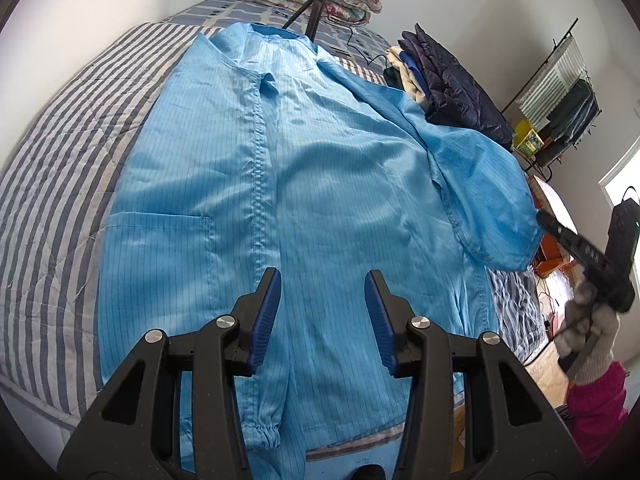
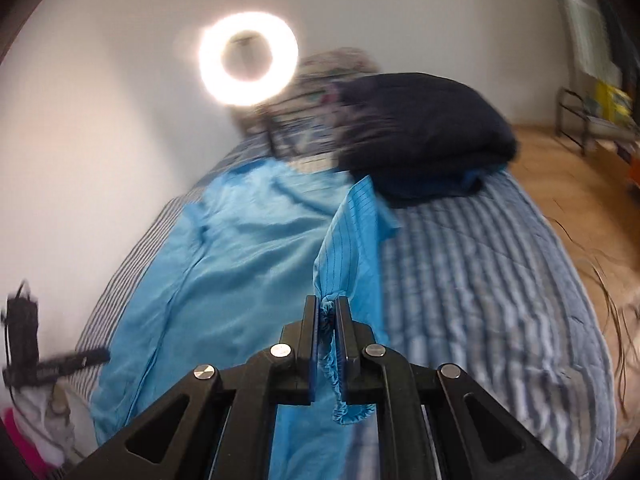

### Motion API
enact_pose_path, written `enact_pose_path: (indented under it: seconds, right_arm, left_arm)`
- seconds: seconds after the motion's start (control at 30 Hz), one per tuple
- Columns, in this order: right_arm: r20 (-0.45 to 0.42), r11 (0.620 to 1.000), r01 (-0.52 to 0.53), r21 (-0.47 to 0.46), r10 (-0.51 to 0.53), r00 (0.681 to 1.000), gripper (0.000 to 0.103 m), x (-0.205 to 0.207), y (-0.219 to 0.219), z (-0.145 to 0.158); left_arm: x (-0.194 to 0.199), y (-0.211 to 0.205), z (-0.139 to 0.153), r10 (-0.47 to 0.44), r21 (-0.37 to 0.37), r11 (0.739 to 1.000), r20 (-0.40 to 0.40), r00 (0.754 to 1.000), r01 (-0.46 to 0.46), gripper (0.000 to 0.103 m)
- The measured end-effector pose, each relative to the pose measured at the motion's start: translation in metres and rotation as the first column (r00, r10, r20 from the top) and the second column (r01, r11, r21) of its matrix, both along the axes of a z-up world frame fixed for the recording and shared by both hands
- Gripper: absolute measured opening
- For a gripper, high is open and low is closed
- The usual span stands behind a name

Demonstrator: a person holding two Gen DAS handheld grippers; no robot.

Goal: Fold large clothes

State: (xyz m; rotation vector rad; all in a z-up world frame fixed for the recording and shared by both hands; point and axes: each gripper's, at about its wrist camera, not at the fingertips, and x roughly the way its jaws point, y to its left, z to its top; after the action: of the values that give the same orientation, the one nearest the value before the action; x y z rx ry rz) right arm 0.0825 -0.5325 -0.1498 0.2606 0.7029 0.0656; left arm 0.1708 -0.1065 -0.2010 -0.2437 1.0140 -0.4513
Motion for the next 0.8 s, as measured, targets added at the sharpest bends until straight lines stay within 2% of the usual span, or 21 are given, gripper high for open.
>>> enact_pose_path:
  seconds: [0.1,0.17,0.2,0.27,0.37,0.47,0.53,0.6,0.63,0.7,0.77,0.8]
  right_arm:
    - [-0.022,0.985,-0.158,-0.074,0.157,0.987,0.005,-0.002,0.051,-0.009]
    - [-0.061,0.946,-0.274,-0.171,0.268,0.962,0.005,-0.005,0.088,-0.021]
    - [-0.091,0.918,-0.334,-0.215,0.322,0.942,0.005,-0.009,0.106,-0.029]
    - [-0.149,0.865,-0.437,-0.248,0.412,0.899,0.005,-0.016,0.131,-0.046]
    - [-0.228,0.795,-0.555,-0.244,0.51,0.83,0.005,-0.026,0.153,-0.066]
    - [-0.269,0.723,-0.643,-0.253,0.586,0.765,0.005,-0.041,0.164,-0.078]
    - [-0.285,0.692,-0.679,-0.246,0.618,0.733,0.005,-0.05,0.164,-0.083]
    - [-0.297,0.695,-0.683,-0.225,0.618,0.728,0.007,-0.053,0.157,-0.084]
    - [-0.296,0.705,-0.682,-0.197,0.62,0.727,0.014,-0.053,0.152,-0.083]
    - [-0.257,0.707,-0.7,-0.101,0.661,0.705,0.017,-0.062,0.14,-0.073]
    - [-0.186,0.71,-0.703,-0.029,0.688,0.702,0.036,-0.075,0.129,-0.06]
    - [-0.149,0.724,-0.69,0.0,0.682,0.716,0.04,-0.079,0.12,-0.053]
  left_arm:
    - [0.002,0.006,-0.001,0.02,-0.008,1.0,-0.006,1.0,-0.02,0.044]
    - [0.003,0.01,-0.003,0.03,-0.017,0.999,-0.014,0.999,-0.031,0.045]
    - [0.003,0.012,-0.004,0.037,-0.022,0.999,-0.021,0.999,-0.037,0.045]
    - [0.004,0.015,-0.007,0.041,-0.031,0.999,-0.035,0.999,-0.042,0.044]
    - [0.004,0.015,-0.011,0.039,-0.042,0.998,-0.055,0.998,-0.042,0.044]
    - [0.002,0.009,-0.016,0.023,-0.042,0.999,-0.073,0.997,-0.026,0.044]
    - [0.002,0.003,-0.02,0.004,-0.049,0.999,-0.091,0.996,-0.008,0.044]
    - [0.001,-0.007,-0.026,-0.027,-0.062,0.998,-0.12,0.992,0.02,0.044]
    - [0.0,-0.01,-0.028,-0.038,-0.066,0.997,-0.129,0.991,0.03,0.044]
    - [0.0,-0.02,-0.033,-0.066,-0.082,0.995,-0.159,0.985,0.054,0.045]
    - [0.001,-0.028,-0.038,-0.078,-0.111,0.992,-0.189,0.979,0.058,0.045]
    - [0.002,-0.032,-0.04,-0.083,-0.122,0.991,-0.202,0.976,0.059,0.045]
